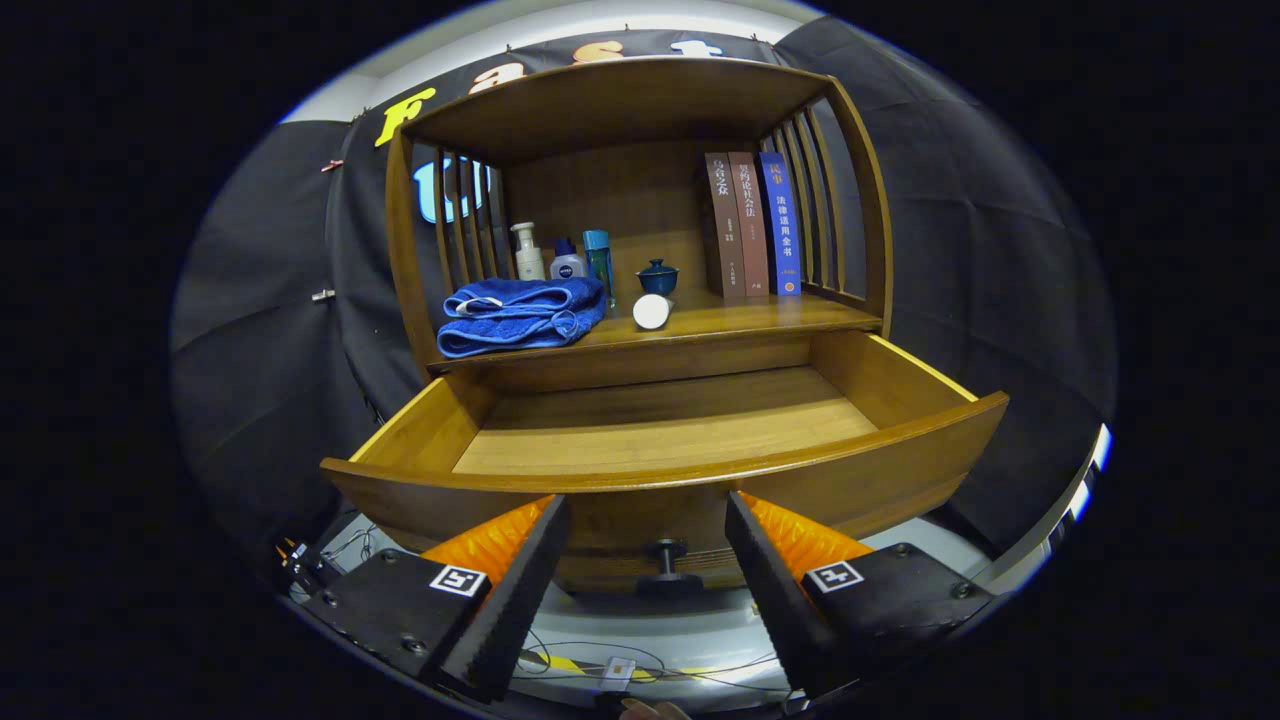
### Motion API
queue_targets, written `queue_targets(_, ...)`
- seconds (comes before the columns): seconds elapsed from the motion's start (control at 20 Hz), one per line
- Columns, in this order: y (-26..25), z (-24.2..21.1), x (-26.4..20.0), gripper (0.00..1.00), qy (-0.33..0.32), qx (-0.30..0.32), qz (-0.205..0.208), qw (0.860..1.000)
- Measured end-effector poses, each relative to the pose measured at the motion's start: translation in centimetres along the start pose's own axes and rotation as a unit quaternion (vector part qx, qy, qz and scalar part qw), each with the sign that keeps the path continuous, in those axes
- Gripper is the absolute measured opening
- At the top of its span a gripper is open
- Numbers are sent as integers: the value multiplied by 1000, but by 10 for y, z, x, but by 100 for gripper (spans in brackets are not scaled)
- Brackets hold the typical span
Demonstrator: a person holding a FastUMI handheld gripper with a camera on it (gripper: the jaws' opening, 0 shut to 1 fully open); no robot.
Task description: Pull open the drawer, take out the items inside it, and place them on the countertop above the cabinet.
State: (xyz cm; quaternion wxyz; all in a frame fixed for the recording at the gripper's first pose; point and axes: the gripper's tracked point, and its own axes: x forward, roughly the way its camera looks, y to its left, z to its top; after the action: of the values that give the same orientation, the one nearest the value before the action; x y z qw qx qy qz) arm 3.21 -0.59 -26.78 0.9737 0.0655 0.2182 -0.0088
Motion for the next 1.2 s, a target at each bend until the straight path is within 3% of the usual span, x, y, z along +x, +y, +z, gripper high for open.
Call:
queue_targets(0.35,1,6,11,100,-6,1,-3,1000)
queue_targets(1.2,1,51,127,100,4,-7,-9,1000)
